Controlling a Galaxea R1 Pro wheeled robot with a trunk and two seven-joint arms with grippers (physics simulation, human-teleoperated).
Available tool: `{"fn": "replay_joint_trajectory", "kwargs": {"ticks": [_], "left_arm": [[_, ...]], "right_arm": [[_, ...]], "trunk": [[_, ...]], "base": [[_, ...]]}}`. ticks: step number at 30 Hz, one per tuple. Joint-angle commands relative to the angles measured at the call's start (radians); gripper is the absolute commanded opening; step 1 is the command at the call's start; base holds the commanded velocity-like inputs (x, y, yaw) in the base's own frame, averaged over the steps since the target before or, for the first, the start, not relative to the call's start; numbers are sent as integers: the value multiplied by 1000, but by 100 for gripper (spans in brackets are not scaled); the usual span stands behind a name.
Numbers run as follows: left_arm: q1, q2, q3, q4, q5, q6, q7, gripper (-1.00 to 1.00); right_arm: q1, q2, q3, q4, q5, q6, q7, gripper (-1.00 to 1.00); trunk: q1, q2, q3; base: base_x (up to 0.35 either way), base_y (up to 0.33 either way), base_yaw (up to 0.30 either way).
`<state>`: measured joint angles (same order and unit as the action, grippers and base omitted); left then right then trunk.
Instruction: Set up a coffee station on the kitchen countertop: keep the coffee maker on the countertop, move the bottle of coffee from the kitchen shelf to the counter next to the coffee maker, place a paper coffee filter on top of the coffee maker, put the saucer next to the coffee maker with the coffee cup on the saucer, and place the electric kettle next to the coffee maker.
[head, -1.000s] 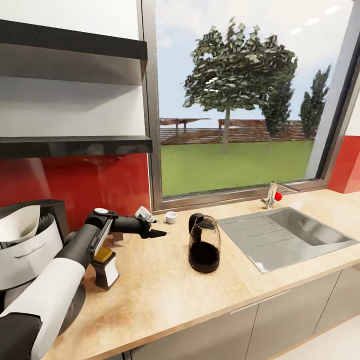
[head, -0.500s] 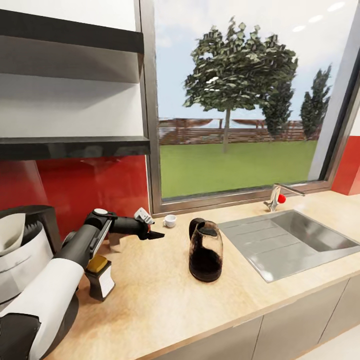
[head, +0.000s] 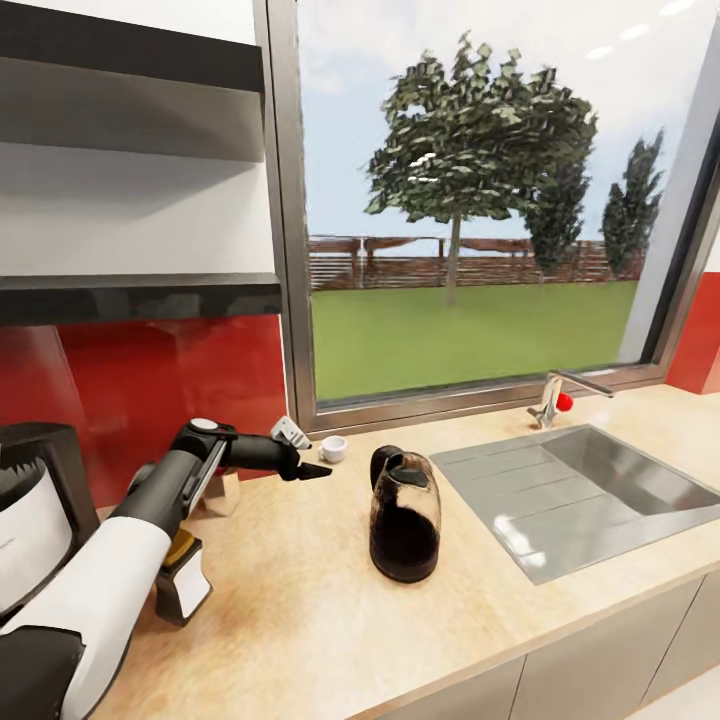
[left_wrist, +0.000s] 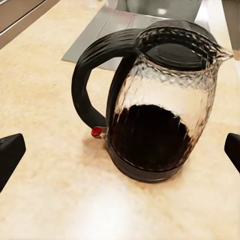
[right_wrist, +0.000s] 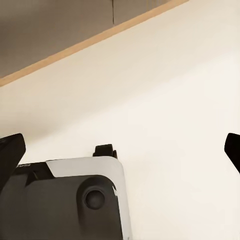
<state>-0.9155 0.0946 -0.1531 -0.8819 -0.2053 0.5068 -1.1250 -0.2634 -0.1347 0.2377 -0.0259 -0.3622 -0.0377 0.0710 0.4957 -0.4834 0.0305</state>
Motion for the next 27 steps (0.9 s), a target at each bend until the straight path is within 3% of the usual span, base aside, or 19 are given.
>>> {"fn": "replay_joint_trajectory", "kwargs": {"ticks": [1, 27], "left_arm": [[0, -1, -1, 0, -2, 9, -4, 100], [5, -1, -3, 6, -6, 5, -6, 100]], "right_arm": [[0, 0, 8, 1, -11, -4, 4, 100], [0, 1, 8, 0, -11, -4, 4, 100]], "trunk": [[0, -1, 0], [0, -1, 0]], "base": [[4, -2, 0], [92, -47, 0]]}}
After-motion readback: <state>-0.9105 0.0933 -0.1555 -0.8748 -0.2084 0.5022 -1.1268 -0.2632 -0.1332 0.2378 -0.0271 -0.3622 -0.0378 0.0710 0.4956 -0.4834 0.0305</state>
